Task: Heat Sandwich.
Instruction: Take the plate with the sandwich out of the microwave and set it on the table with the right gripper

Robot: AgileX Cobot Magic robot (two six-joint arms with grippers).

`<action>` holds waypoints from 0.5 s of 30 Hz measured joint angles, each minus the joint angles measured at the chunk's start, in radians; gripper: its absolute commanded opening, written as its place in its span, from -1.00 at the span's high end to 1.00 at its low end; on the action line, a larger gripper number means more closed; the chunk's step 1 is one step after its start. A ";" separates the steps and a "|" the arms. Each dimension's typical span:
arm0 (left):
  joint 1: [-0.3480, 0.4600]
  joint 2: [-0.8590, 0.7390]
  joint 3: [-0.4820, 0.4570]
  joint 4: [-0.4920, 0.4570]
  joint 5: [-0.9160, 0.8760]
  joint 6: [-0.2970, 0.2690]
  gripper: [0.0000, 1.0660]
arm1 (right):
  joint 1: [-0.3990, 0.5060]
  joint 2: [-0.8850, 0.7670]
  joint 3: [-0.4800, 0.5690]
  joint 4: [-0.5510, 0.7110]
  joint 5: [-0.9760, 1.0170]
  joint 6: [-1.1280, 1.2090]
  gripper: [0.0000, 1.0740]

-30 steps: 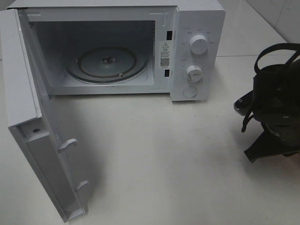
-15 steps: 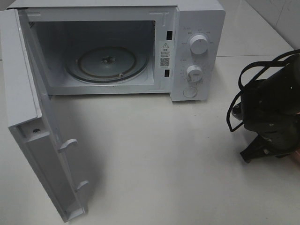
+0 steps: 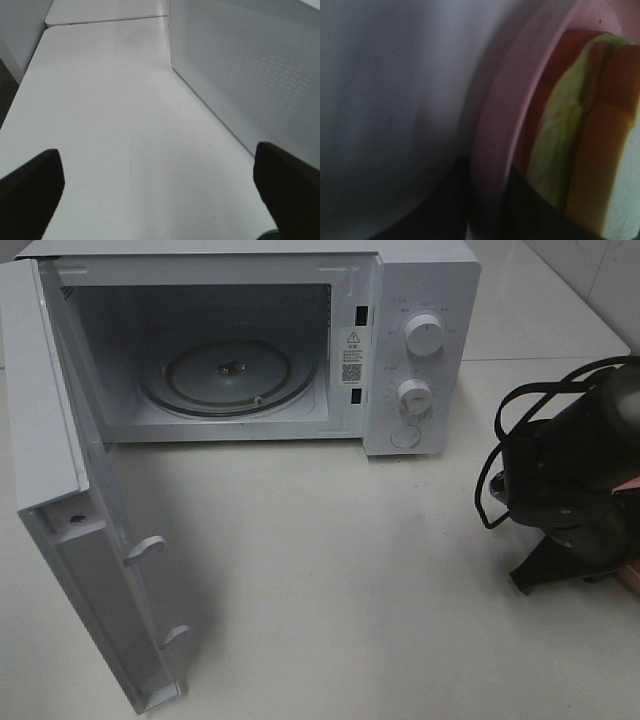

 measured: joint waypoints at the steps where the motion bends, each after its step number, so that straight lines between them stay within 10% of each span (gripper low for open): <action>1: 0.000 0.000 0.000 0.000 0.000 0.000 -0.83 | 0.000 -0.007 0.000 0.010 0.000 -0.012 0.42; 15: 0.000 0.000 0.000 0.000 0.000 0.000 -0.83 | 0.000 -0.186 0.002 0.169 -0.007 -0.232 -0.24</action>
